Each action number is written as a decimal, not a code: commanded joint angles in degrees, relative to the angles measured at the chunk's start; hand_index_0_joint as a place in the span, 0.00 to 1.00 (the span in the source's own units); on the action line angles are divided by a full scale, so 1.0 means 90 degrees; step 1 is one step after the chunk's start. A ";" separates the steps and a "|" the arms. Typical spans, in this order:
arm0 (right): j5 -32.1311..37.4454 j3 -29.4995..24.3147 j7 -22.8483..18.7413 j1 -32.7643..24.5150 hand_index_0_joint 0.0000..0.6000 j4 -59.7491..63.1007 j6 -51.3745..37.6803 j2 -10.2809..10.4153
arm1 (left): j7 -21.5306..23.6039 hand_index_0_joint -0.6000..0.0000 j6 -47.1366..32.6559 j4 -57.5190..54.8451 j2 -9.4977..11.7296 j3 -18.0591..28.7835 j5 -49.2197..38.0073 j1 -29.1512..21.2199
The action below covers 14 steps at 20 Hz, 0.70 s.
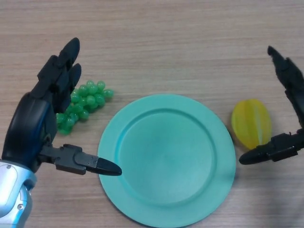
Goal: Pick up the yellow starfruit and place it on the plate
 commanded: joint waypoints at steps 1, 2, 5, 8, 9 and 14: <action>-0.0347 -0.0280 -0.0349 -0.0411 0.00 0.0137 -0.1055 -0.0303 | -0.0044 1.00 -0.0529 -0.0480 0.0130 0.0432 -0.0198 -0.0098; -0.0654 -0.0237 -0.0368 -0.0575 0.00 0.0533 -0.1198 -0.0378 | -0.0027 1.00 -0.0488 -0.0500 0.0111 0.0407 -0.0236 -0.0087; -0.1018 -0.0148 -0.0369 -0.0809 0.00 0.1118 -0.1312 -0.0437 | 0.0043 1.00 -0.0394 -0.0575 0.0096 0.0382 -0.0267 -0.0107; -0.1230 -0.0054 -0.0538 -0.1149 0.00 0.1997 -0.1709 -0.0485 | 0.0043 1.00 -0.0338 -0.0610 0.0116 0.0405 -0.0331 -0.0135; -0.1209 -0.0051 -0.0546 -0.1200 0.00 0.2101 -0.1741 -0.0482 | 0.0043 1.00 -0.0385 -0.0589 0.0116 0.0404 -0.0317 -0.0132; -0.1593 0.0141 -0.0667 -0.1512 0.08 0.2988 -0.2038 -0.0506 | 0.0081 1.00 -0.0470 -0.0556 0.0107 0.0487 -0.0387 -0.0056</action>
